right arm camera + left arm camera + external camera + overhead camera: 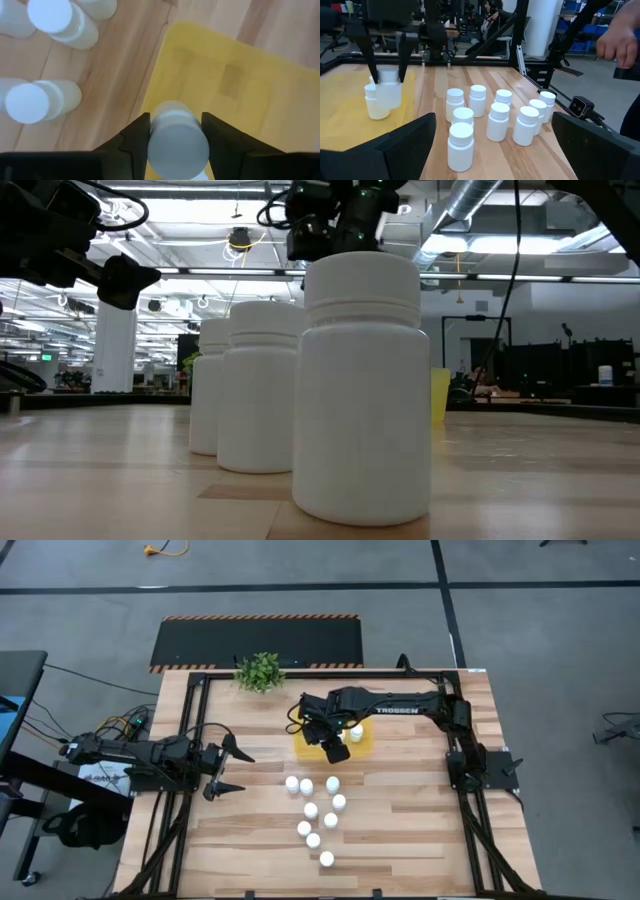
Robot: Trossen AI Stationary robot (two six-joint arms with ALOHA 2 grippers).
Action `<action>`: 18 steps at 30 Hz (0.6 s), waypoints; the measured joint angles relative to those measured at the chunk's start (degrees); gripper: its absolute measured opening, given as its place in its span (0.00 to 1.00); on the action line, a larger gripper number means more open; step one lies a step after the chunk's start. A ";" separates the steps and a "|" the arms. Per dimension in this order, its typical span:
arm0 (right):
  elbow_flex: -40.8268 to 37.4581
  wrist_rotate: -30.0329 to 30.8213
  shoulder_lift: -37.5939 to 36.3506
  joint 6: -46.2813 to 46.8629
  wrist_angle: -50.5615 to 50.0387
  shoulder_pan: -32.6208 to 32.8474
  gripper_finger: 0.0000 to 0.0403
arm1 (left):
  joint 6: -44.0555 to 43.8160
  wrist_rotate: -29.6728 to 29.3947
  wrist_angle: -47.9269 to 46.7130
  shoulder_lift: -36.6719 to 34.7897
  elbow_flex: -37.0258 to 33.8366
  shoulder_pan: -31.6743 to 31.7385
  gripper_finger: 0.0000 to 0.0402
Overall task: Pick and place pill bottles into a basket
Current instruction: Put the white medicine bottle into the yellow bin
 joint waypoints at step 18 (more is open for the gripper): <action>-6.55 -0.02 0.00 -0.46 5.87 0.01 0.40 | 0.11 0.00 0.02 0.00 0.00 0.02 0.96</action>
